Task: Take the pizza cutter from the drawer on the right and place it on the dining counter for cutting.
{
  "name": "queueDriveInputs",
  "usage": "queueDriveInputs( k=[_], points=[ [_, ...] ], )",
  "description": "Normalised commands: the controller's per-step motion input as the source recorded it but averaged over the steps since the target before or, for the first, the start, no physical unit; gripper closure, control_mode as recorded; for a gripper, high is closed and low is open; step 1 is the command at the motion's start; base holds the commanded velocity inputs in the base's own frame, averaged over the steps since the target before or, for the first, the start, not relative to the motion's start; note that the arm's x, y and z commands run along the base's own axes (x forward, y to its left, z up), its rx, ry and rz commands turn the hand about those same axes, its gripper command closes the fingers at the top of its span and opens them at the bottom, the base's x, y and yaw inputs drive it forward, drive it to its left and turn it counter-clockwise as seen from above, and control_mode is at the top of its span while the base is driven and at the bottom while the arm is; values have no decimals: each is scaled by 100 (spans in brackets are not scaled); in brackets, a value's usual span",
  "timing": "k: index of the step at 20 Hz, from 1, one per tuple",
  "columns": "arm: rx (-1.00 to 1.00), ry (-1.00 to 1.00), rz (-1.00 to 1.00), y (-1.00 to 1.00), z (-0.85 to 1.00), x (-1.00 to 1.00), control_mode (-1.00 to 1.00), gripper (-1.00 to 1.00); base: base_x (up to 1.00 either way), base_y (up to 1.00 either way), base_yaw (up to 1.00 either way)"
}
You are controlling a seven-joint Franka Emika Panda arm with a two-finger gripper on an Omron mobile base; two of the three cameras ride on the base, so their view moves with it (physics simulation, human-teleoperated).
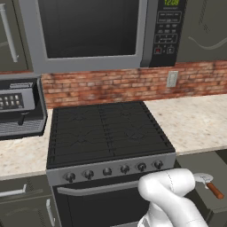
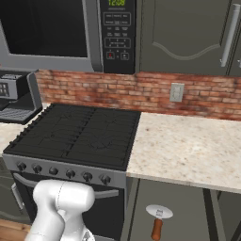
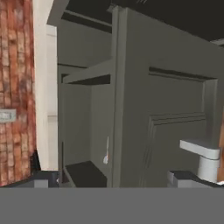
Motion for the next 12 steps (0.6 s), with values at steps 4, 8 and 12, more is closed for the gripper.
queueDriveInputs(
  k=[4,8,12],
  points=[
    [-2,17,0,31,17,58,-100,-100,0,0,0],
    [0,15,3,39,3,72,-100,-100,0,0,0],
    [0,11,7,31,6,71,-100,-100,0,0,0]
  ],
)
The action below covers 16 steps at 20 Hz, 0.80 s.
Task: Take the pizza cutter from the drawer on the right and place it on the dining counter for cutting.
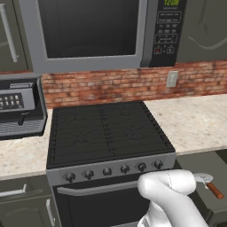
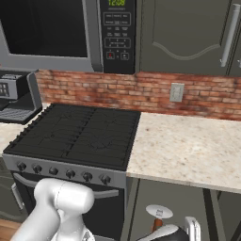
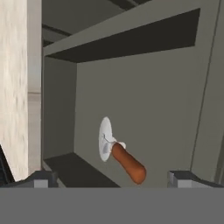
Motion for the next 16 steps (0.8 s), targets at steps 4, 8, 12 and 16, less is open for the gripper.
queueDriveInputs(
  k=[4,8,12,16],
  points=[
    [0,9,11,17,4,64,-100,-100,0,0,0],
    [0,6,13,3,1,60,-100,-100,0,0,0],
    [0,9,15,0,2,56,-100,-100,0,0,0],
    [-6,14,18,0,0,39,-100,-100,0,0,0]
  ],
)
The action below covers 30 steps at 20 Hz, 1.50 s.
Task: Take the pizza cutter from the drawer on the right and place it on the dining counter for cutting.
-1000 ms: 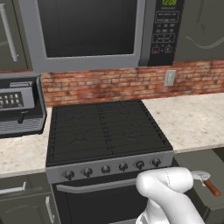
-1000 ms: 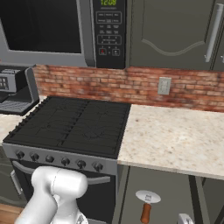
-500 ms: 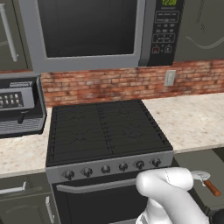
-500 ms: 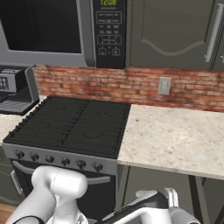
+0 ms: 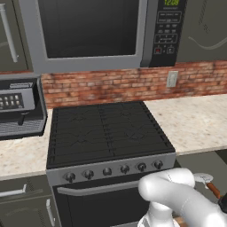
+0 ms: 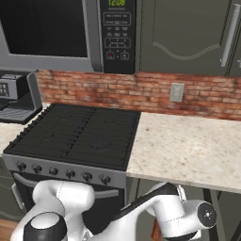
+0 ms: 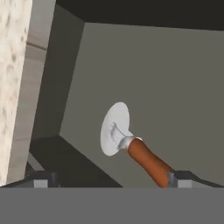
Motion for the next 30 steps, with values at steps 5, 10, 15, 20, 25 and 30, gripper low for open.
queueDriveInputs(
  k=[5,10,15,20,25,30],
  points=[
    [-15,14,25,0,0,7,-100,-100,0,0,0],
    [-24,13,33,1,-5,1,-100,-100,0,0,0],
    [-17,8,52,12,-12,8,-100,-100,0,0,0],
    [-8,6,64,0,-9,0,-100,-100,0,0,0],
    [-7,3,52,3,-1,0,-100,-100,0,0,0],
    [-3,2,28,47,-2,-2,-100,-100,0,0,0]
  ],
)
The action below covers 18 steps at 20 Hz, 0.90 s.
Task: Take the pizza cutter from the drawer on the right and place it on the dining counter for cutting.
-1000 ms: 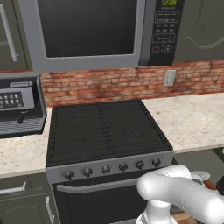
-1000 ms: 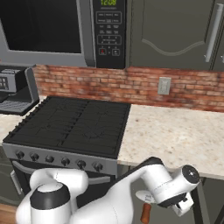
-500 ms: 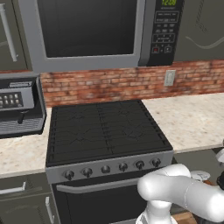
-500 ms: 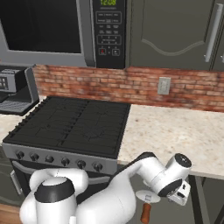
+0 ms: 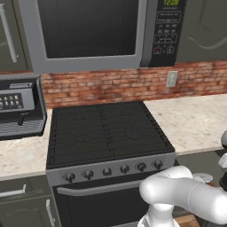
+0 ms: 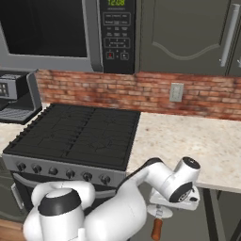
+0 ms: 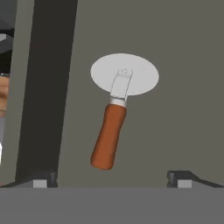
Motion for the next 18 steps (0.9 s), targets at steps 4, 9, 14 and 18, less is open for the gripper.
queueDriveInputs(
  k=[4,9,14,18],
  points=[
    [0,0,6,46,0,-8,-100,-100,0,0,0],
    [-2,0,0,27,-5,-2,-100,-100,0,0,0],
    [-8,-1,0,0,-21,0,-100,-100,0,0,0],
    [-12,0,0,0,-20,0,-100,-100,0,0,0]
  ],
)
